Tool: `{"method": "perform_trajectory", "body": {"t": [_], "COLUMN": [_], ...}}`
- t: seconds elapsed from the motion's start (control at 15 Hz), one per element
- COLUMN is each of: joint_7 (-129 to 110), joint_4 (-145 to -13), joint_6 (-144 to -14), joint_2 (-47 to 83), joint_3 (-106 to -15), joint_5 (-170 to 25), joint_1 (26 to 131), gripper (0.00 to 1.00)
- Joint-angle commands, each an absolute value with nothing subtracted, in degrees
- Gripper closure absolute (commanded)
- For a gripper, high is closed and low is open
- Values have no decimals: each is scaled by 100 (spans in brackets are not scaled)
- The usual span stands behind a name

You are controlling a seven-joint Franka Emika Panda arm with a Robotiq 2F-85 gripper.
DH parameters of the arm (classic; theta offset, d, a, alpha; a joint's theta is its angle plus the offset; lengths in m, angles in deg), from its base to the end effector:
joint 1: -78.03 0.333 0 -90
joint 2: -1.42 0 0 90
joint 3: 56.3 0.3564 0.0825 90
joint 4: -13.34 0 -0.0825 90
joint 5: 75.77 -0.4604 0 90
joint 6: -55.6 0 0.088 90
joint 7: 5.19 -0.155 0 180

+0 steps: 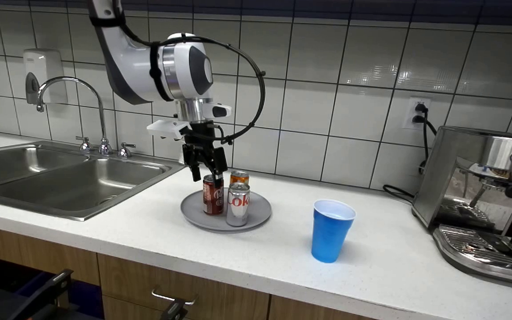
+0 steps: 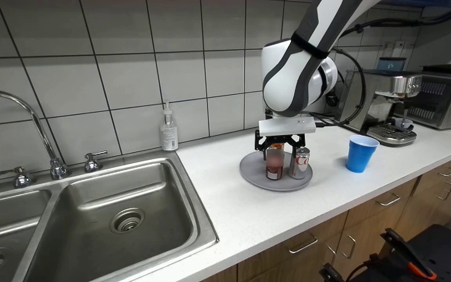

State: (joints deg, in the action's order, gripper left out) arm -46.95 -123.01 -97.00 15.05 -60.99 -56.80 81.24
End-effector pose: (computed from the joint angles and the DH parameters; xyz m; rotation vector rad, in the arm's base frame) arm 0.5606 -0.0145 0.1520 2.9071 -0.6818 0.1525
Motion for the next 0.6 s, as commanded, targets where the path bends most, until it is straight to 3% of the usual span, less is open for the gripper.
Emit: {"method": "perform_trajectory", "body": {"t": [0.0, 0.53], "joint_7": [-4904, -4856], "joint_4": [-11978, -11644], "joint_6": [-9637, -9608], "joint_2": [1802, 2152], "joint_3": [-6308, -6463], "joint_5": [-5658, -5824], "joint_1": [8357, 8541], "gripper": [0, 0]}}
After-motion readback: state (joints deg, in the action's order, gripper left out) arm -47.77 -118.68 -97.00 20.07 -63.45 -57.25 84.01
